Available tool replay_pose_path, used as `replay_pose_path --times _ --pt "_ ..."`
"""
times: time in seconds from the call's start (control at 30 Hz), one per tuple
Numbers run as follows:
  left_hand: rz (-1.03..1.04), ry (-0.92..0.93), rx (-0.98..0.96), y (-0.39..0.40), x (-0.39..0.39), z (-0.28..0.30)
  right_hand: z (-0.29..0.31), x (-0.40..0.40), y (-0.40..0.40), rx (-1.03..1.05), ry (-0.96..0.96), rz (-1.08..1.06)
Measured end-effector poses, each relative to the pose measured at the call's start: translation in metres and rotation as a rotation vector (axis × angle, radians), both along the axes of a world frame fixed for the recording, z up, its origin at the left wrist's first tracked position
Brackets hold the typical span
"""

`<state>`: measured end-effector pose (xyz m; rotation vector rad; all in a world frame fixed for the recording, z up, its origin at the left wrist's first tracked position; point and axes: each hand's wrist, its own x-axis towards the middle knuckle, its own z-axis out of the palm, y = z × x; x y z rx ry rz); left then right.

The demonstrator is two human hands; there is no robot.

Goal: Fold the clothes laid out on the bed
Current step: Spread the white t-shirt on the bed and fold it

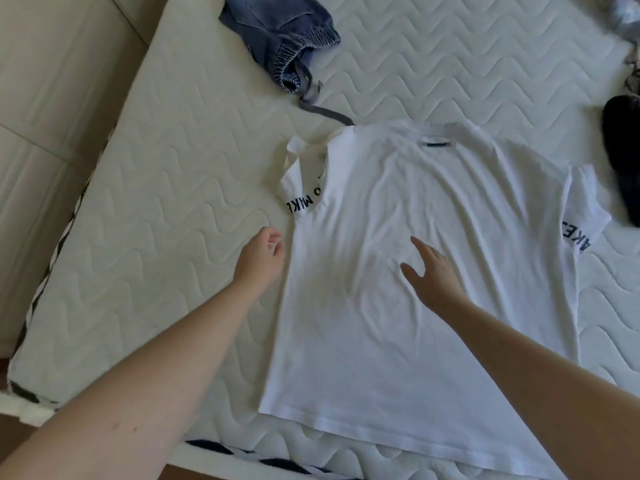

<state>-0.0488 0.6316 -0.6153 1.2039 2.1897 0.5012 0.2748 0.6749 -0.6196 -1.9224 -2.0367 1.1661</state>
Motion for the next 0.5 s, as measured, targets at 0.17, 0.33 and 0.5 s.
replay_pose_path --times 0.17,0.33,0.5 --pt "-0.037 -0.008 0.019 0.071 -0.027 -0.012 -0.015 -0.049 0.051 0.028 0.002 0.046" --pt "-0.075 -0.016 -0.032 0.145 -0.04 -0.029 -0.028 -0.092 0.097 0.047 0.002 0.075" --pt "-0.026 0.02 -0.098 0.207 -0.041 -0.052 -0.049 -0.129 0.132 0.036 -0.003 0.123"
